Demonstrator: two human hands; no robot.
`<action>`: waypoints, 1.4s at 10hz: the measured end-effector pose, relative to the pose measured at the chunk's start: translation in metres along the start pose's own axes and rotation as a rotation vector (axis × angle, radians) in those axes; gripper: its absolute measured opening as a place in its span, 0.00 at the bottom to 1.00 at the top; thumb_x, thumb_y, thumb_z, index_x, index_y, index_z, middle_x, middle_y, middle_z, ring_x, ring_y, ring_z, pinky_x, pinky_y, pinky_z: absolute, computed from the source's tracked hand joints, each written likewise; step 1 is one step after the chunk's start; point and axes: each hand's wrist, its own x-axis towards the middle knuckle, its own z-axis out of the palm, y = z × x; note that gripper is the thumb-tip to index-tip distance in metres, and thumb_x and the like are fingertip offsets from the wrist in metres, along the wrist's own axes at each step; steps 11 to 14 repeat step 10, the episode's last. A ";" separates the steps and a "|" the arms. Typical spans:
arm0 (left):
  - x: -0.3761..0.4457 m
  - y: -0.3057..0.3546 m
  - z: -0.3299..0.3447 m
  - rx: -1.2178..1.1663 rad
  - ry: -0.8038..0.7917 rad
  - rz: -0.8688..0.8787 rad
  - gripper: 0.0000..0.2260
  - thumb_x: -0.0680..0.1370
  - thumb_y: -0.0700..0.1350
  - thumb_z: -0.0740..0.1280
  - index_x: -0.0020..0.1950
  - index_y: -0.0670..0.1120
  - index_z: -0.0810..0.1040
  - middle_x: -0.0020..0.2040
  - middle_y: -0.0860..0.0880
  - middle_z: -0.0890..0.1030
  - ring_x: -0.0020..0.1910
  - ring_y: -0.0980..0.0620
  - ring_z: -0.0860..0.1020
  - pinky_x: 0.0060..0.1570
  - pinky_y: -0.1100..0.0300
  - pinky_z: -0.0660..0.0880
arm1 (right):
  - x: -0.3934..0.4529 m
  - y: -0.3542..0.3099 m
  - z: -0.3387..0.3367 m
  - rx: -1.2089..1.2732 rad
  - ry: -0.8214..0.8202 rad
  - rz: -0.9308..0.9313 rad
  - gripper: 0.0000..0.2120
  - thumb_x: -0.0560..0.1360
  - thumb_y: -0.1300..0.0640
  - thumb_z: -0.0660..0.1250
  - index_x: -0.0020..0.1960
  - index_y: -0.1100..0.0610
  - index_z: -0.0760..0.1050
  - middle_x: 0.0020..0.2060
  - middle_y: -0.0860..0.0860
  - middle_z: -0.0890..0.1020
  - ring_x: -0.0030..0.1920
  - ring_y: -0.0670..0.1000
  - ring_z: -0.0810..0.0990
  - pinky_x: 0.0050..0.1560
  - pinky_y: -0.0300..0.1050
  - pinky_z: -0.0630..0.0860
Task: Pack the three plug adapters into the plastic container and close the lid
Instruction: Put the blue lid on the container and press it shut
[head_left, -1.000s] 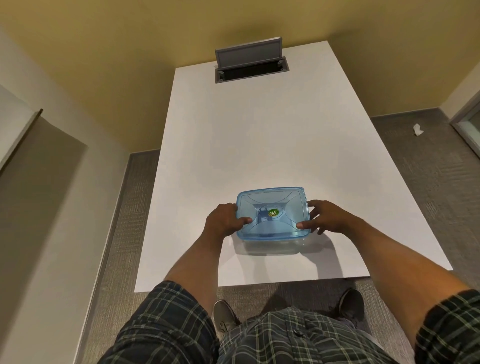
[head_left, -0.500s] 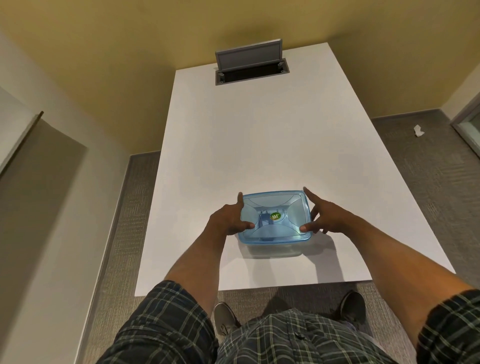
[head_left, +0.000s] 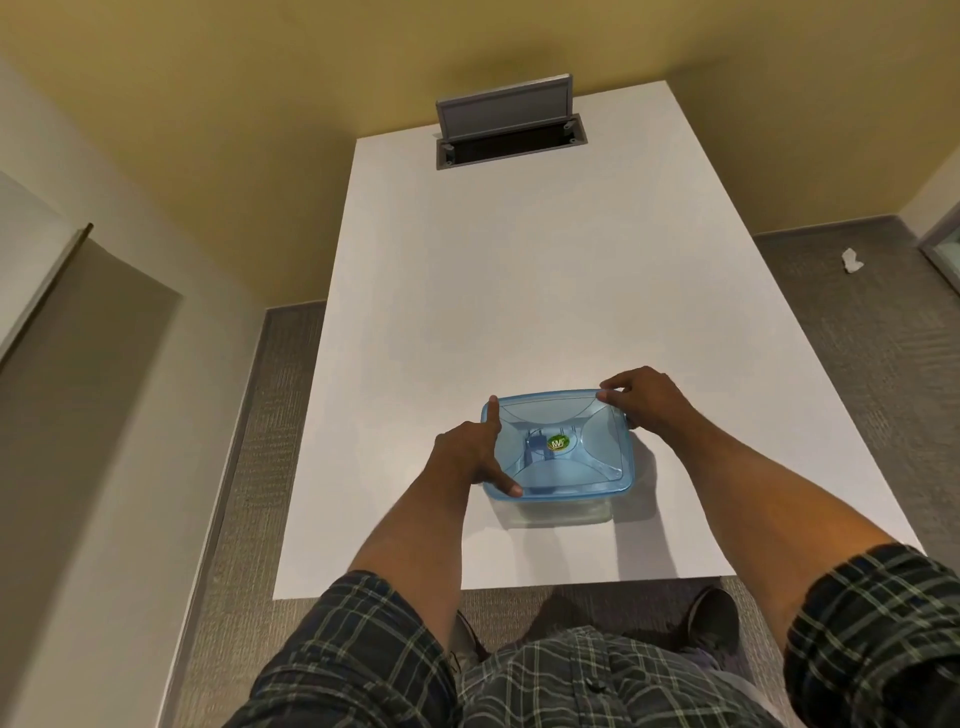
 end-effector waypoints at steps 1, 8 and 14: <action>0.001 0.003 0.002 0.000 0.016 -0.017 0.68 0.62 0.63 0.81 0.81 0.48 0.33 0.66 0.42 0.79 0.65 0.41 0.77 0.62 0.47 0.75 | 0.008 0.006 0.003 0.070 0.006 0.101 0.14 0.73 0.51 0.76 0.45 0.64 0.83 0.33 0.55 0.80 0.28 0.53 0.79 0.31 0.44 0.79; -0.008 0.010 -0.006 0.056 0.013 -0.064 0.66 0.63 0.66 0.79 0.81 0.49 0.32 0.68 0.41 0.77 0.64 0.40 0.78 0.61 0.49 0.75 | 0.011 -0.008 0.002 -0.093 0.037 0.212 0.21 0.66 0.39 0.74 0.36 0.58 0.79 0.33 0.55 0.85 0.34 0.58 0.86 0.47 0.54 0.82; -0.021 0.018 -0.017 0.260 0.351 -0.006 0.54 0.69 0.74 0.66 0.81 0.39 0.52 0.75 0.40 0.66 0.68 0.40 0.72 0.65 0.46 0.69 | -0.012 -0.027 0.003 -0.512 0.168 0.059 0.17 0.77 0.44 0.65 0.59 0.54 0.78 0.56 0.52 0.81 0.57 0.57 0.80 0.49 0.47 0.72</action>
